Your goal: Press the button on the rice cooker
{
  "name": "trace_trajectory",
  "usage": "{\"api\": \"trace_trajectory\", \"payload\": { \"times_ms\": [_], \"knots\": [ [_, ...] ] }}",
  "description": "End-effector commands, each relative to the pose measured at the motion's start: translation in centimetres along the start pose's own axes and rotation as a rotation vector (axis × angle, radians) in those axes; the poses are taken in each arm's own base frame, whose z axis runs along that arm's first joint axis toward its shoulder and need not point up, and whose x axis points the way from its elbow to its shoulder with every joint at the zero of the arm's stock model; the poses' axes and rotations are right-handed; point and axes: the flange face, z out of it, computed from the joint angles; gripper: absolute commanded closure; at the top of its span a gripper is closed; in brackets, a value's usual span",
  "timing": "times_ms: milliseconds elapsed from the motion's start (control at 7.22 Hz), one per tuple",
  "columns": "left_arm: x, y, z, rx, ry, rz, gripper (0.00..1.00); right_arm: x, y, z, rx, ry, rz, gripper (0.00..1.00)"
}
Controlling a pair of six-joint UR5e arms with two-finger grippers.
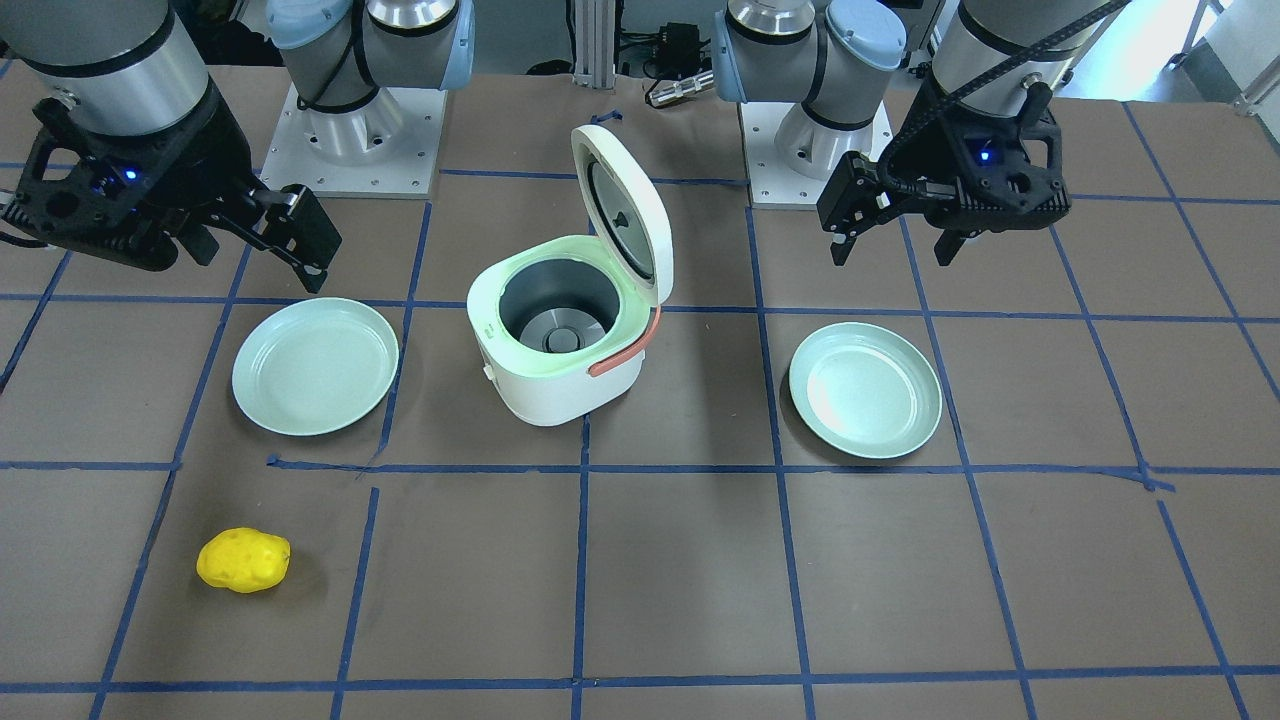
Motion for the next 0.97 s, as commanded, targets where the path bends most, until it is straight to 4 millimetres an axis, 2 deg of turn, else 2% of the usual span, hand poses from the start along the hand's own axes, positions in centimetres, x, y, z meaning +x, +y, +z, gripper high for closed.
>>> {"api": "trace_trajectory", "payload": {
  "times_ms": [0, 831],
  "knots": [
    [0.00, 0.00, 0.00, 0.000, 0.000, 0.000, 0.00, -0.01, 0.06, 0.07, -0.004, 0.004, -0.001, 0.00],
    [0.00, 0.00, 0.00, 0.000, 0.000, -0.002, 0.00, 0.08, 0.26, 0.15, -0.016, 0.012, -0.001, 0.00]
  ]
}}
